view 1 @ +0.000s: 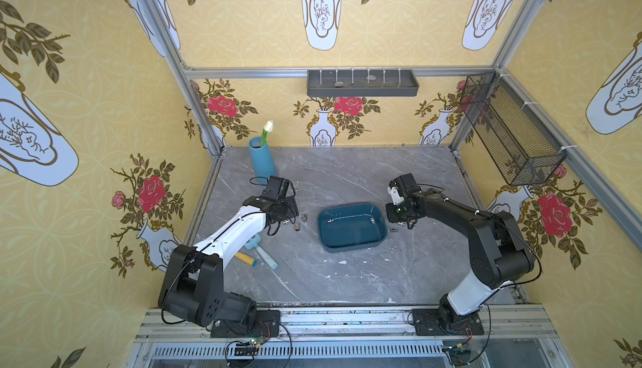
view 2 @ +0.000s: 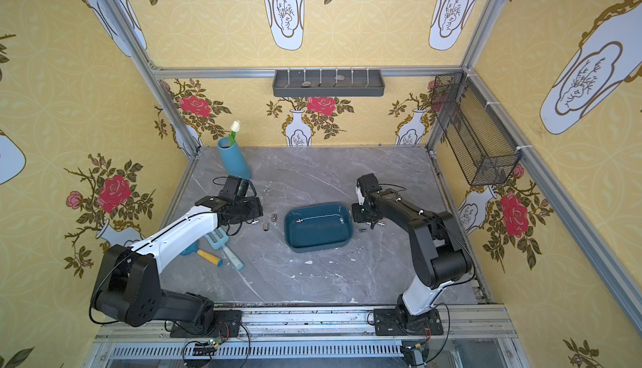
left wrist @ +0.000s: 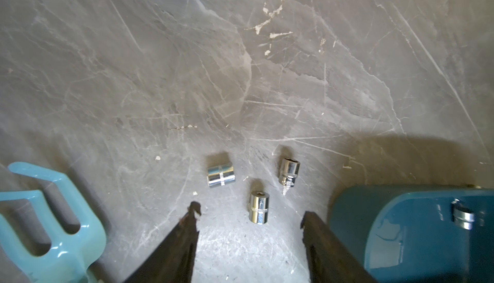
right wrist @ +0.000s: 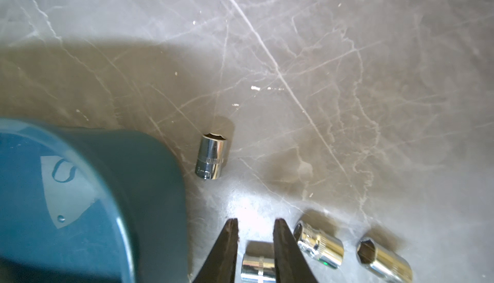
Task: Take out the socket from the storage box
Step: Adjust the socket head at the center of the board, then pick up the socket head from the storage box.
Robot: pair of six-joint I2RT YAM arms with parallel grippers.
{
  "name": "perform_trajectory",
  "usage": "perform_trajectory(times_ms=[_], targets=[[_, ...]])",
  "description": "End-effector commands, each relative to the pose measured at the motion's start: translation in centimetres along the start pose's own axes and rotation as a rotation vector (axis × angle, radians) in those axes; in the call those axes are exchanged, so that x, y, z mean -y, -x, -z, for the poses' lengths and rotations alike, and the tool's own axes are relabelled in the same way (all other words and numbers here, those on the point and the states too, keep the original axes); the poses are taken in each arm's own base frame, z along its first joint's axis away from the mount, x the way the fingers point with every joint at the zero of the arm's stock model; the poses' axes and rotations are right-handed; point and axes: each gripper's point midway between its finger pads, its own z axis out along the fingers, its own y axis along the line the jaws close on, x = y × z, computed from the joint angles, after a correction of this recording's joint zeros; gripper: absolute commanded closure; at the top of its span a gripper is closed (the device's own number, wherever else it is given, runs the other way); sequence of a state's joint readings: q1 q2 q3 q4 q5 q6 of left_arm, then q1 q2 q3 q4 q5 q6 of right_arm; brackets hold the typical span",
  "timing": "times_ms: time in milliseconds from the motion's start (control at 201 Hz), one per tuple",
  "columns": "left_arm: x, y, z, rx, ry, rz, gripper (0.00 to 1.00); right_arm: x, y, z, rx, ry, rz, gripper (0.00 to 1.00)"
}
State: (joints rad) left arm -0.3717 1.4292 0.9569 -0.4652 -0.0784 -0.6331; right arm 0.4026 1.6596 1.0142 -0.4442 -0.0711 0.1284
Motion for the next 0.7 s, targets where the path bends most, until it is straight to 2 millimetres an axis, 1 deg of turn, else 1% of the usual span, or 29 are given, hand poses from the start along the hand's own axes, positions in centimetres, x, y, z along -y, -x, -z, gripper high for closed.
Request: perform_trajectory(times_ms=[0,110,119,129,259,349,468,548,692], targets=[[1.7,0.3,0.3,0.002,-0.047,-0.036,0.32,-0.5,1.0,0.9,0.034,0.02,-0.009,0.69],[3.6,0.8,1.0,0.012,-0.077,-0.076,0.32,-0.6,1.5,1.6,0.054,0.031,-0.017,0.68],[4.5,0.4,1.2,0.009,-0.092,-0.097,0.32,-0.7,1.5,1.6,0.054,0.033,-0.017,0.68],[5.0,0.3,1.3,0.008,-0.099,-0.107,0.32,-0.7,1.6,1.7,0.055,0.034,-0.018,0.68],[9.0,-0.5,2.1,-0.003,-0.178,-0.163,0.32,-0.7,2.1,2.5,0.076,0.041,-0.035,0.65],[11.8,-1.5,2.3,-0.023,-0.22,-0.199,0.32,-0.6,2.5,3.3,0.096,0.056,-0.053,0.63],[15.5,-3.1,2.2,-0.045,-0.273,-0.242,0.32,-0.6,3.0,4.1,0.116,0.074,-0.072,0.6],[17.7,-4.2,1.8,-0.066,-0.305,-0.26,0.33,-0.9,3.2,4.5,0.124,0.093,-0.083,0.58],[21.0,-6.2,0.6,-0.1,-0.343,-0.31,0.33,-1.2,3.4,4.9,0.131,0.119,-0.105,0.54]])
